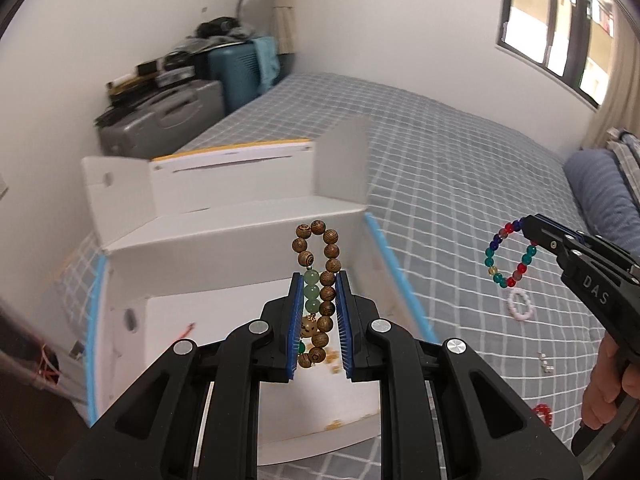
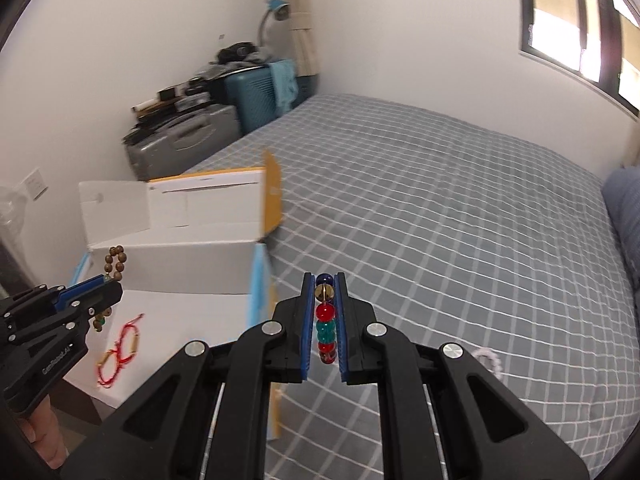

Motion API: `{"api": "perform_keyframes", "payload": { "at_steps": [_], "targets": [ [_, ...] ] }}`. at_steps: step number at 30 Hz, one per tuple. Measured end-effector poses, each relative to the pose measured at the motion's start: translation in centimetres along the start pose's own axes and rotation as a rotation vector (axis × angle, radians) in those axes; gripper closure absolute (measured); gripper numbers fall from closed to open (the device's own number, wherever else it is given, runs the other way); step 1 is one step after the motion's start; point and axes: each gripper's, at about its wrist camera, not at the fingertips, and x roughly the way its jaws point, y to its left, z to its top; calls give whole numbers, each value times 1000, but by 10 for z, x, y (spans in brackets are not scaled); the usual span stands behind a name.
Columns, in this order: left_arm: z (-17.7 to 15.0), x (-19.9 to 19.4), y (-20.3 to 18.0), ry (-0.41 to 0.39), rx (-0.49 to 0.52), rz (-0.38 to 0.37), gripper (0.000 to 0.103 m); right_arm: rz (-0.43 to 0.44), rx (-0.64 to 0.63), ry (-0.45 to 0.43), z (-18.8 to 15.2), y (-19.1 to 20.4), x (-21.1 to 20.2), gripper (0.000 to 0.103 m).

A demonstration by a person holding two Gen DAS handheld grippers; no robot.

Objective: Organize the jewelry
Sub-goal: 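Lift and carry both bracelets over the white box, then open both tools to release the bracelets into the box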

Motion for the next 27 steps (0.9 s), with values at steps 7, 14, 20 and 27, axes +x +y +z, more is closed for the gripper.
{"api": "perform_keyframes", "payload": {
  "at_steps": [7,14,20,27],
  "targets": [
    [-11,4,50,23,-65,64,87,78,-50,2,2,51,10,94],
    [-33,23,82,84,-106,94,87,118,-76,56,-20,91,39,94],
    [-51,46,98,143,-133,95,87,125,-78,147,-46,108,74,94],
    [-63,67,107,198,-147,109,87,123,-75,213,-64,117,99,94]
  ]
}}
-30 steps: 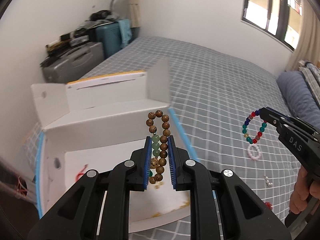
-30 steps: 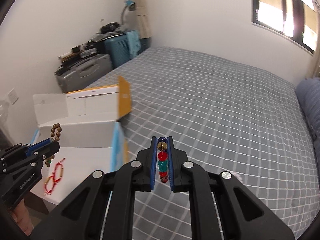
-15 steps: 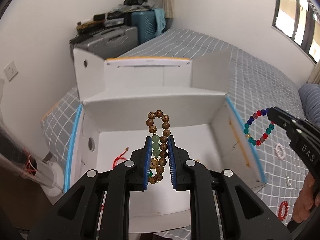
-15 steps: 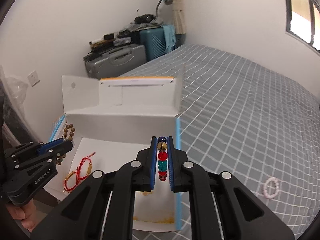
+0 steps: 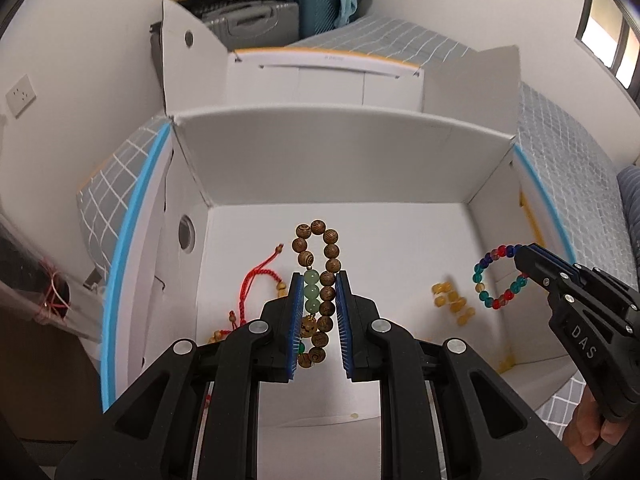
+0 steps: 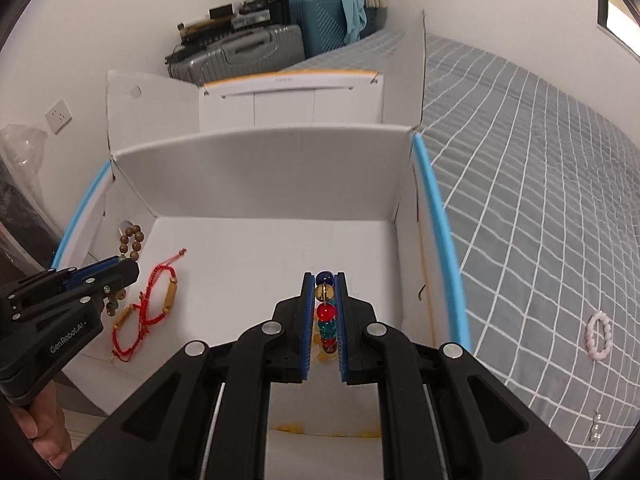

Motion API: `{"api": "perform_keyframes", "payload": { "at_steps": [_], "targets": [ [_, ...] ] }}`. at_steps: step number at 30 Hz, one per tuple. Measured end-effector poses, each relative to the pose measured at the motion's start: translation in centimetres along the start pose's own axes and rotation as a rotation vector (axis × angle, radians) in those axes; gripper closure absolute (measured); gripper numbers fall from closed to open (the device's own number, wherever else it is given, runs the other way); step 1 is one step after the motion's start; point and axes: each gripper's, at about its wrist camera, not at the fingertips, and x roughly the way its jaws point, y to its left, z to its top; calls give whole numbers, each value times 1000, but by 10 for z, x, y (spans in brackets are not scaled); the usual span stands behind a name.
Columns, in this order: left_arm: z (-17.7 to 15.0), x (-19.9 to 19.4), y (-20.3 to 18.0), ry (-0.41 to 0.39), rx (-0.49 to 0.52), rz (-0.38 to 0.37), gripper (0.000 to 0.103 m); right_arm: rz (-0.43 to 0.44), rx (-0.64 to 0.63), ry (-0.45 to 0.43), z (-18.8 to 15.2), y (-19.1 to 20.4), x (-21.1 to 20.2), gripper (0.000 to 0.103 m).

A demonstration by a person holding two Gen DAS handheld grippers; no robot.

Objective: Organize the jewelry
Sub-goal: 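Open both tools to release the bracelets into the box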

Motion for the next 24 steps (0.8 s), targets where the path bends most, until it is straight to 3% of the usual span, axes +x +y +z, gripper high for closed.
{"api": "perform_keyframes", "payload": {
  "at_steps": [16,18,20,21,24],
  "targets": [
    [0,7,2,20,4,8,83,-4,-27,26,-2,7,9,92],
    [1,5,3,17,-1,9,72,-6,-33,21,-1,8,6,91],
    [0,1,4,3,-8,9,59,-2,-37,8,0,9,2,78],
    [0,-1,3,-5,-5,16,58,-3,-37,0,-1,9,-1,70],
    [1,-7,2,-23,-4,21,52,-18,-42,-28,0,8,-10,58]
  ]
}}
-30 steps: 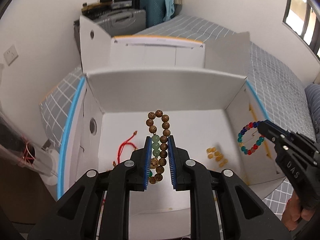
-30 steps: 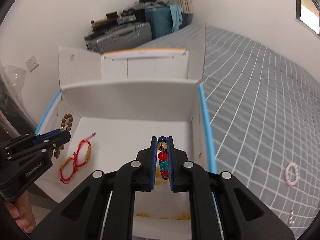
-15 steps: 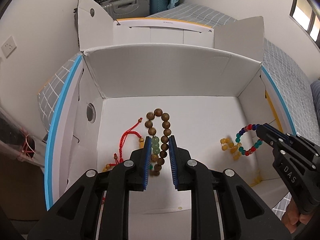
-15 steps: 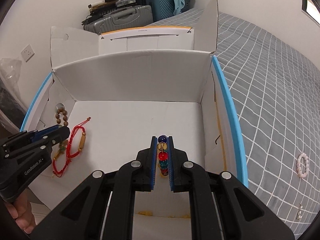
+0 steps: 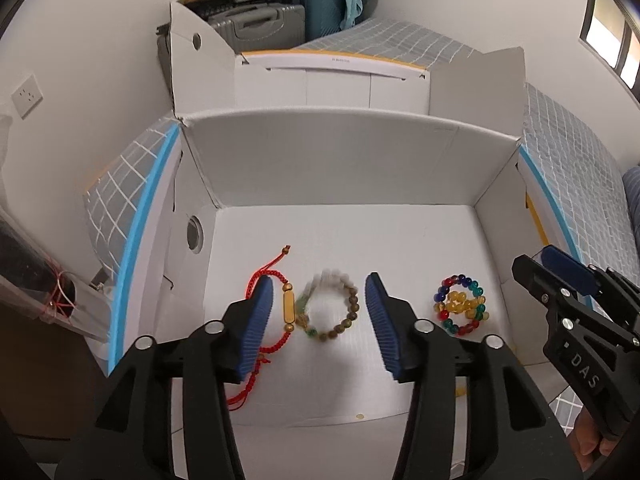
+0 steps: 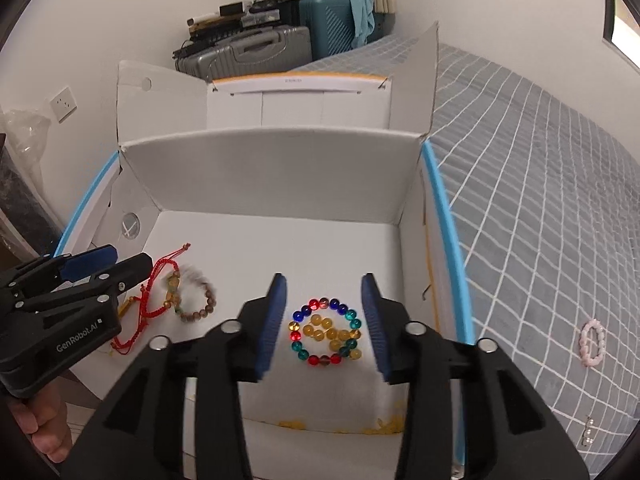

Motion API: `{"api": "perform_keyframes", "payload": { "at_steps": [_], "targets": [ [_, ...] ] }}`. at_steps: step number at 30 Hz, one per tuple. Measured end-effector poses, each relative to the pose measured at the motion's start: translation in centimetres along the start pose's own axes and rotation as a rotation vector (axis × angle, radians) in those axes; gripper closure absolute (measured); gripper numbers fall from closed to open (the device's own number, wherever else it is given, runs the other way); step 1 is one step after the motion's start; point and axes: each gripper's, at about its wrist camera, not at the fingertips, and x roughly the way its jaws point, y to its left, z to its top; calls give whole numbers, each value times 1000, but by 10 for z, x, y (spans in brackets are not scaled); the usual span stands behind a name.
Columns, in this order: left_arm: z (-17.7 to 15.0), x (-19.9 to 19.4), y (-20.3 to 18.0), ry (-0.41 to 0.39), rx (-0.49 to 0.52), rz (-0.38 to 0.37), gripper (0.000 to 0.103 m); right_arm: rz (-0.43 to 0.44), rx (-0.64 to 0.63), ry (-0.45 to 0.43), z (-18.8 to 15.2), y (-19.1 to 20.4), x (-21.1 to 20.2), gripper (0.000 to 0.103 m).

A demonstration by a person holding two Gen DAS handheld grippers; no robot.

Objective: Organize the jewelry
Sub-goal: 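Open both tools to release the bracelets into the box, then move both tools back over the pink-white and red bead bracelets on the bed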

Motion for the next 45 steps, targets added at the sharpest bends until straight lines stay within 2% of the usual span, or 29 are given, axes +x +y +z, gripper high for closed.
{"api": "perform_keyframes", "payload": {
  "at_steps": [2,3,6,9,19,26,34,41,45],
  "targets": [
    [1,-4,-1,-9,-1,4,43,-6,2,-16,0,-1,-6,45],
    [2,-7,-1,-17,-3,5,42,-8,7,-31,1,-3,-10,40],
    [5,-15,-4,-37,-9,-5,39,-16,9,-61,2,-8,-22,34],
    [7,-23,-9,-60,-7,-7,28,-28,17,-95,1,-15,-34,28],
    [18,-46,-50,-133,50,-31,12,-90,65,-198,-5,-60,-78,9],
    [27,-52,-93,-168,100,-79,6,-174,130,-228,-24,-111,-109,8],
    [29,-51,-182,-173,220,-201,6,-310,214,-199,-62,-177,-138,8],
    [16,-37,-273,-135,337,-304,6,-409,299,-139,-115,-230,-156,8],
    [10,-18,-323,-70,387,-412,6,-436,359,-100,-146,-253,-157,8]
  ]
}}
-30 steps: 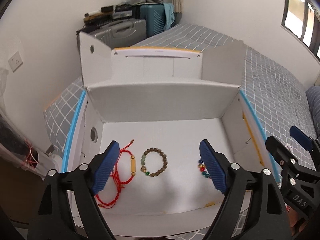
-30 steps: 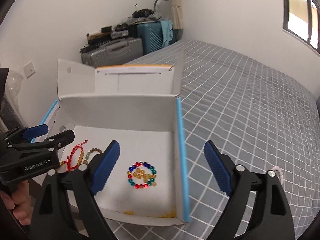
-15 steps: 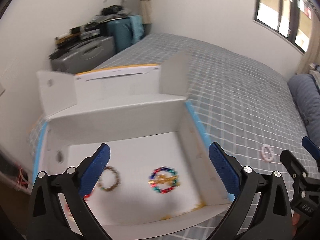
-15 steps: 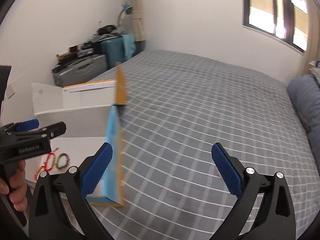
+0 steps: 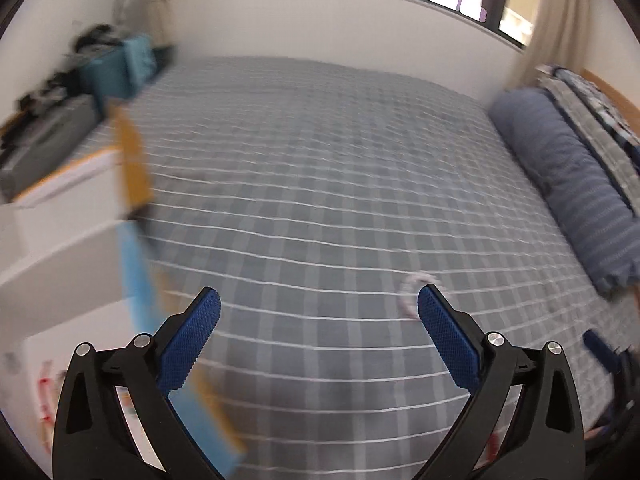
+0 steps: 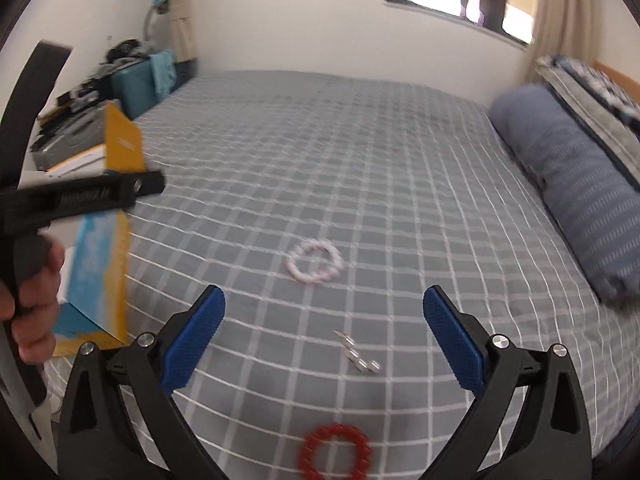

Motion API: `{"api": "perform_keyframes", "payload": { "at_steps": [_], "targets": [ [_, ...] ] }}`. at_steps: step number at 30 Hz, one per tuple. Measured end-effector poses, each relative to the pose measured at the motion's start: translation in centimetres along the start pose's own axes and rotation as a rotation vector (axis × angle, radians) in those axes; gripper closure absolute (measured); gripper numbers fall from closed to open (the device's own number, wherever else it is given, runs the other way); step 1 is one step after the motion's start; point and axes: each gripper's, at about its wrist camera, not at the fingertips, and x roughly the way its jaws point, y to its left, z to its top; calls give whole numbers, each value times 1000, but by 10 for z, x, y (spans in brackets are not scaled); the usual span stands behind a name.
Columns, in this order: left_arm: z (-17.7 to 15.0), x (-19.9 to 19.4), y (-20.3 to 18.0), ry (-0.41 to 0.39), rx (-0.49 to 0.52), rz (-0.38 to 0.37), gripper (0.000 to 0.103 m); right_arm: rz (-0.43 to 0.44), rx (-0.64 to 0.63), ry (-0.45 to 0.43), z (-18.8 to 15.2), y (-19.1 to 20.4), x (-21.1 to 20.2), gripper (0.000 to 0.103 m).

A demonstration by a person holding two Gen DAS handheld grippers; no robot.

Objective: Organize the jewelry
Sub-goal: 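Move both tools back over the pink-white and red bead bracelets on the bed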

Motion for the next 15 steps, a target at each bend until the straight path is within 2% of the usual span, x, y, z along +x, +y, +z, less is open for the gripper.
{"api": "perform_keyframes", "payload": {
  "at_steps": [3,9,15],
  "targets": [
    [3,25,-21,26,23,-42,6,-15,37,45,-17,-22,11,8],
    [5,67,-55,41,98,-1,6,-37,76,103,-46,-44,22,8],
    [-1,107,-70,85,109,-13,6,-39,119,179,-75,-58,40,8]
  ]
}}
